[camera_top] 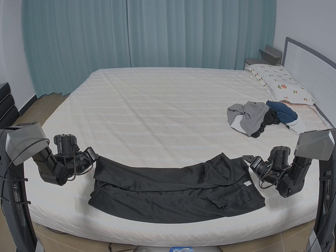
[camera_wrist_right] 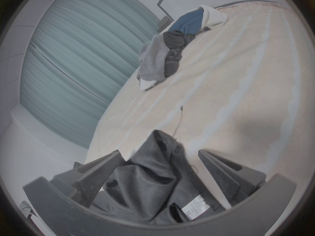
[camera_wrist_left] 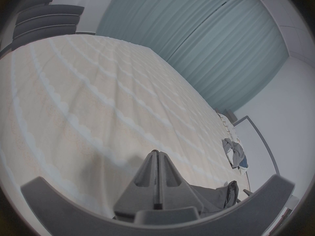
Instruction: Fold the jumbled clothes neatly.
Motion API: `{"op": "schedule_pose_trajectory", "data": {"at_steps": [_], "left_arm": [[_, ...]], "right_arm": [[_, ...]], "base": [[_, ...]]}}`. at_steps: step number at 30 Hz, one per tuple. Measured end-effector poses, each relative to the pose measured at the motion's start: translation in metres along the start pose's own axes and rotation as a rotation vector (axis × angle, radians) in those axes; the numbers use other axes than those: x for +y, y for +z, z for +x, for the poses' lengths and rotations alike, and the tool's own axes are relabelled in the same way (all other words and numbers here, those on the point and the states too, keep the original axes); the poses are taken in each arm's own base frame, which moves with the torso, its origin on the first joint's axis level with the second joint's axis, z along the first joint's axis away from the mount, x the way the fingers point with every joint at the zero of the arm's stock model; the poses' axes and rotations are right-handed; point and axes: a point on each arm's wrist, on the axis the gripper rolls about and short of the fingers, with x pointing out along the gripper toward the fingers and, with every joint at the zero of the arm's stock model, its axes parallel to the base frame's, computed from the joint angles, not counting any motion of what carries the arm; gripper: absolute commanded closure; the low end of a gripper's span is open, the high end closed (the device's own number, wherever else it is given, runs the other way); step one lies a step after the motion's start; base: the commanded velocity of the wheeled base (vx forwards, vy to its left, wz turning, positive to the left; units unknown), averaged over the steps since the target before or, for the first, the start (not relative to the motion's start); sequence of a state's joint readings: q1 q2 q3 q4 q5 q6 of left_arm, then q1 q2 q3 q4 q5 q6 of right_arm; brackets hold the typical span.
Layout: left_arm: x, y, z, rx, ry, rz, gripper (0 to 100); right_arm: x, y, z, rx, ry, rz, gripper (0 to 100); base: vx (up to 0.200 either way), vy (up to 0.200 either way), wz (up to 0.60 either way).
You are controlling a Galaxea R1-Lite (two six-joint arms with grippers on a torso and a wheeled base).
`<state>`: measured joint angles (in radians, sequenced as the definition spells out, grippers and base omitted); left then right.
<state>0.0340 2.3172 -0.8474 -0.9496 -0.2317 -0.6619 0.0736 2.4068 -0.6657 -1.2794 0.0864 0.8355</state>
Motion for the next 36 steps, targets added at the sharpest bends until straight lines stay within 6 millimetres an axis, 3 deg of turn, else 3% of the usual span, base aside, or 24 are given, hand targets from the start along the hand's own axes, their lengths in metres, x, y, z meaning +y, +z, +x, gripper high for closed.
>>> {"op": "schedule_pose_trajectory", "data": {"at_steps": [6, 7, 14, 20, 25, 26, 36], "left_arm": [[0.007, -0.003, 0.003, 0.014, 0.018, -0.003, 100], [0.008, -0.004, 0.003, 0.016, 0.020, -0.004, 0], [0.011, -0.007, 0.005, 0.028, 0.029, -0.002, 0], [0.014, -0.009, 0.006, 0.032, 0.034, 0.000, 0], [0.016, -0.011, 0.008, 0.036, 0.037, -0.002, 0], [0.017, -0.011, 0.008, 0.036, 0.038, -0.002, 0], [0.018, -0.012, 0.010, 0.039, 0.040, -0.004, 0]], "right_arm": [[0.024, 0.003, -0.013, -0.010, 0.057, -0.037, 0], [0.028, 0.002, -0.014, -0.008, 0.067, -0.057, 0], [0.041, -0.003, -0.013, 0.026, 0.100, -0.173, 0], [0.047, -0.012, 0.005, 0.100, 0.104, -0.403, 0], [0.046, -0.016, 0.023, 0.145, 0.132, -0.450, 0], [0.045, -0.017, 0.025, 0.152, 0.136, -0.451, 100], [0.028, -0.014, 0.029, 0.168, 0.140, -0.408, 100]], "base": [[0.000, 0.000, 0.00], [0.000, 0.000, 0.00], [0.000, 0.000, 0.00], [0.000, 0.000, 0.00], [0.000, 0.000, 0.00], [0.000, 0.000, 0.00], [0.000, 0.000, 0.00]]}}
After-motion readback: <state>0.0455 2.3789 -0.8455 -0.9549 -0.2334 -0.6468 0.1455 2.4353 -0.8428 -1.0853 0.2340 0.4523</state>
